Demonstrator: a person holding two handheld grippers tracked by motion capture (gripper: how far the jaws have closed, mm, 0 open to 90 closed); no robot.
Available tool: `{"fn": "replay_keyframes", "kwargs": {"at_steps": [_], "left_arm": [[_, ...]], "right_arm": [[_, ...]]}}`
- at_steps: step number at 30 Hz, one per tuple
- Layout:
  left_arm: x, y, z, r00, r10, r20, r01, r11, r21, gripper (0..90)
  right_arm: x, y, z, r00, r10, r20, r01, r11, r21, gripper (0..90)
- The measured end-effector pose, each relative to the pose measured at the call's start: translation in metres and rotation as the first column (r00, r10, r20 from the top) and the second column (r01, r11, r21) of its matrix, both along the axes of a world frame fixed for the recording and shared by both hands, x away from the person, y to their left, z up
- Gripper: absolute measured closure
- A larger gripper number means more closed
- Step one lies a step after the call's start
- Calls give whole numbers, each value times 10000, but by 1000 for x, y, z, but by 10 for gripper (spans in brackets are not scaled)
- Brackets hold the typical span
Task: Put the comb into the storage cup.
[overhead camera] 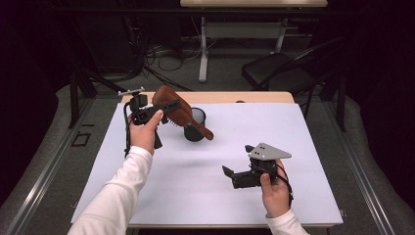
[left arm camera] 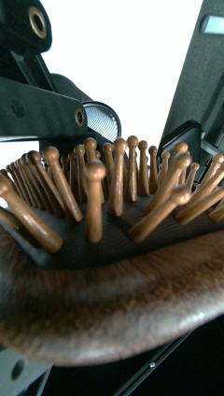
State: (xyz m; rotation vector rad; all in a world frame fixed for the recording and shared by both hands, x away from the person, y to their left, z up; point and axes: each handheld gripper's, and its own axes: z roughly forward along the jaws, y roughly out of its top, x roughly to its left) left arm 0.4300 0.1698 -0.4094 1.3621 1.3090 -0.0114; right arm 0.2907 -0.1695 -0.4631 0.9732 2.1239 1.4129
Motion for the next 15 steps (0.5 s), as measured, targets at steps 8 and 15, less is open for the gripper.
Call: {"fn": "replay_keyframes", "kwargs": {"at_steps": [8, 15], "left_arm": [[5, 2, 6, 9998, 185, 11, -185, 9998, 21, 501], [12, 4, 14, 9993, 375, 79, -375, 9993, 43, 501]], "right_arm": [[0, 0, 0, 10000, 1, 10, -1, 10000, 2, 0], [0, -1, 0, 10000, 3, -8, -3, 10000, 14, 0]]}}
